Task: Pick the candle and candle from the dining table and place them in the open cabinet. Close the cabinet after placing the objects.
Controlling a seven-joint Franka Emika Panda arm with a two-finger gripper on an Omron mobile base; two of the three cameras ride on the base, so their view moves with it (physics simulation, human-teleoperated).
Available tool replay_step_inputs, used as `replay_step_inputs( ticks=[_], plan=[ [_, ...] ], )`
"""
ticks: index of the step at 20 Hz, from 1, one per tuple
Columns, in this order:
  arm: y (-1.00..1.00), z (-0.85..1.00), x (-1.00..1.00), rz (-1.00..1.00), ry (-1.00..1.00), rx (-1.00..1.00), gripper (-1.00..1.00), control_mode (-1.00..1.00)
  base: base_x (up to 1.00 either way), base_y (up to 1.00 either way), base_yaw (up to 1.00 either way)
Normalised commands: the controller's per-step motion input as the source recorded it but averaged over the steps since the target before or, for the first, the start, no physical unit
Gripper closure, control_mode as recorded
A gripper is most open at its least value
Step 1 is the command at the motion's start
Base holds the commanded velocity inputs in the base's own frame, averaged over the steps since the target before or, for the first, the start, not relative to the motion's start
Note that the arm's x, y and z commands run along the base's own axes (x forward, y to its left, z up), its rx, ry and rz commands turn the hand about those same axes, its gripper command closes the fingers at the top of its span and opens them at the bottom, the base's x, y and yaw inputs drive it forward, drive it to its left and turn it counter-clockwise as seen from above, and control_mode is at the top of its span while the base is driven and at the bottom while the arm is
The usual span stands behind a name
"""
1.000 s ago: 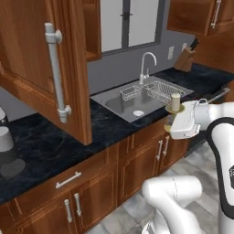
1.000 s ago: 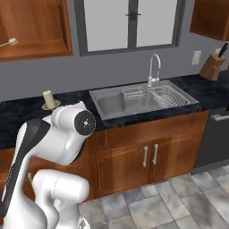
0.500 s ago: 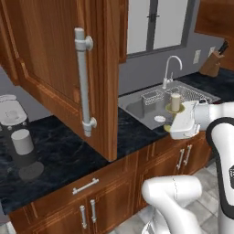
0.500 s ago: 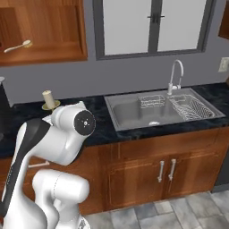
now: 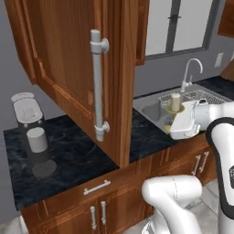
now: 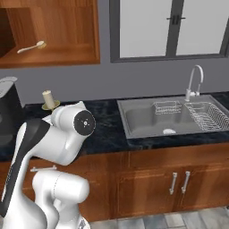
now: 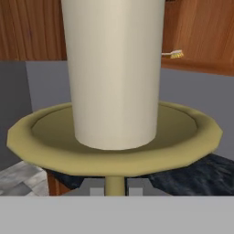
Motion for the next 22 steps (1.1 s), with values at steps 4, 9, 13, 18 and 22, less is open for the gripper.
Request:
replay_step_inputs(
  ticks=[4, 9, 13, 18, 22],
  plan=[
    [0.00, 0.00, 0.00, 0.00, 0.00, 0.00, 1.00, 1.00, 0.37, 0.00, 0.23],
    [0.00, 0.00, 0.00, 0.00, 0.00, 0.00, 1.00, 1.00, 0.37, -0.01, 0.22],
    [0.00, 0.00, 0.00, 0.00, 0.00, 0.00, 1.00, 1.00, 0.27, -0.02, 0.19],
    [0.00, 0.00, 0.00, 0.00, 0.00, 0.00, 1.00, 1.00, 0.32, -0.01, 0.19],
    [0.00, 0.00, 0.00, 0.00, 0.00, 0.00, 1.00, 1.00, 0.40, -0.02, 0.20]
  ],
)
